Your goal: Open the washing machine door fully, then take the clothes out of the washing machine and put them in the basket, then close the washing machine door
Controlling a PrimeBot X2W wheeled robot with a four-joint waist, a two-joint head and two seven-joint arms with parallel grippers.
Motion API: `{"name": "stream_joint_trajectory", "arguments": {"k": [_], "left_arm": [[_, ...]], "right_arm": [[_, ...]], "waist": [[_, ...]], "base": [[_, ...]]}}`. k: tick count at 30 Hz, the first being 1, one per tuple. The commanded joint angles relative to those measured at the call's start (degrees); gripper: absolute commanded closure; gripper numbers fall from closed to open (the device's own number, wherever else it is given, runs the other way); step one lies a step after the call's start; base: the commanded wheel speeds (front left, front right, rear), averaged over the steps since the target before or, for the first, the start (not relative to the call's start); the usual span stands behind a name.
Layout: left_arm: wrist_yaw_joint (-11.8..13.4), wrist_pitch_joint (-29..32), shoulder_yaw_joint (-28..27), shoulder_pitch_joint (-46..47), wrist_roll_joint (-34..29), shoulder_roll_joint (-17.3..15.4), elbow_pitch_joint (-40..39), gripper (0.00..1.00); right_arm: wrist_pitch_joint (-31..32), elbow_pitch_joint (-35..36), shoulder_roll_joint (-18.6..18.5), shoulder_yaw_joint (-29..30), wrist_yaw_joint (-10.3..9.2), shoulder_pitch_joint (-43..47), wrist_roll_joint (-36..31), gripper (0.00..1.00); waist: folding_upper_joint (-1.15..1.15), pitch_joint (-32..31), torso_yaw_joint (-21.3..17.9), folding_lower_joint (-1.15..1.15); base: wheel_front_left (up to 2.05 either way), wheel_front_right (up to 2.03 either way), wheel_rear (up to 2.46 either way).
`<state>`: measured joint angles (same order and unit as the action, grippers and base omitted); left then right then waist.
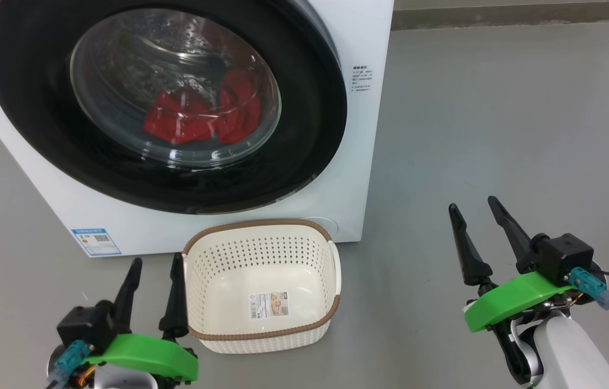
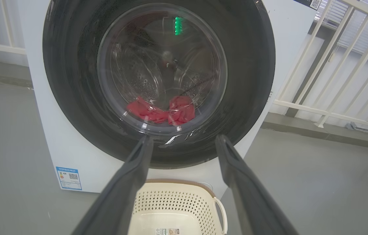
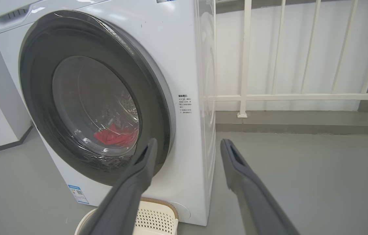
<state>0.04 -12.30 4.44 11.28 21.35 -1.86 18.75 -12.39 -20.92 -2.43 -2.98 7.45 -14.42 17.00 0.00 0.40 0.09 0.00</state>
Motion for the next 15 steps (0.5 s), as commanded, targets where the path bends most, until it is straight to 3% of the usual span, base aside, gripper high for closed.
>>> {"name": "stream_joint_trajectory", "arguments": {"k": [1, 11, 15], "left_arm": [[0.36, -0.97, -1.24, 2.80, -1.73, -0.91, -1.07, 0.00], [0.71, -2.66, -0.08, 4.09, -7.79, -1.02, 0.25, 0.00], [0.99, -2.70, -0.15, 4.29, -7.54, -1.02, 0.26, 0.00]], "right_arm": [[-0.88, 1.18, -0.32, -1.55, 0.03, -2.87, -1.76, 0.00], [-2.57, 1.38, -0.44, -2.81, 0.03, -4.23, -8.55, 0.00], [-2.61, 1.40, -0.44, -2.45, 0.03, -4.17, -8.69, 0.00]], "waist": [[0.00, 0.00, 0.02, 0.00], [0.00, 0.12, -0.13, 0.00], [0.00, 0.17, -0.08, 0.00]], "base": [[0.00, 0.00, 0.00], [0.00, 0.00, 0.00], [0.00, 0.00, 0.00]]}}
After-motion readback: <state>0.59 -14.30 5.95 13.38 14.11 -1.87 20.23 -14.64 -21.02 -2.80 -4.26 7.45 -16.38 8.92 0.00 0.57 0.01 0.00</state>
